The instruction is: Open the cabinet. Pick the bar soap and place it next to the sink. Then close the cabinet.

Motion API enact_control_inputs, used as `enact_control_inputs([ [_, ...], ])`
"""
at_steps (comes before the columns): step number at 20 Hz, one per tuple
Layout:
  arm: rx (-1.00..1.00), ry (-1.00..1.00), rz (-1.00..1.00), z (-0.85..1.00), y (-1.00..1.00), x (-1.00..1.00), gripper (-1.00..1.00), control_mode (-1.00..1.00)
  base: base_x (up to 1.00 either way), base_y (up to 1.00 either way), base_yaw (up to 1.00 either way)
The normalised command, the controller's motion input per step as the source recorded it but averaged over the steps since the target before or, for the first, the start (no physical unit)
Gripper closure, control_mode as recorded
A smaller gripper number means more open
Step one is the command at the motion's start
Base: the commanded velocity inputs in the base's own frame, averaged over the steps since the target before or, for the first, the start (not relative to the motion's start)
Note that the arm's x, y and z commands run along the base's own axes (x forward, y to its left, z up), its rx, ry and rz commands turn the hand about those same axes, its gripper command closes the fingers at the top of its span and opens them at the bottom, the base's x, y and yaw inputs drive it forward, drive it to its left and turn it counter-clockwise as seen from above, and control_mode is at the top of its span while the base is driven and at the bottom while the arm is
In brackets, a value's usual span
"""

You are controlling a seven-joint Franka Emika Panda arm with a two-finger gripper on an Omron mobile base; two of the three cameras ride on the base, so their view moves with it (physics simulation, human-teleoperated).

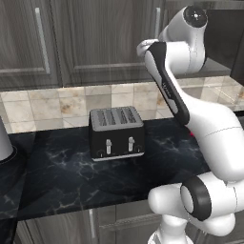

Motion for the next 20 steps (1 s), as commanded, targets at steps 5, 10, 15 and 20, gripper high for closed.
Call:
enact_control_inputs([
  [5,0.0,0.05,0.0,-0.29,0.13,0.03,-1.0,-1.0,0.0,0.0,0.0],
  [10,0.0,0.0,0.0,-0.31,0.11,0.18,-1.0,-1.0,0.0,0.0,0.0],
  [15,0.0,0.0,-0.04,-0.07,0.01,0.21,-1.0,-1.0,0.0,0.0,0.0],
  [20,0.0,0.0,-0.1,0.0,0.0,0.09,-1.0,-1.0,0.0,0.0,0.0],
])
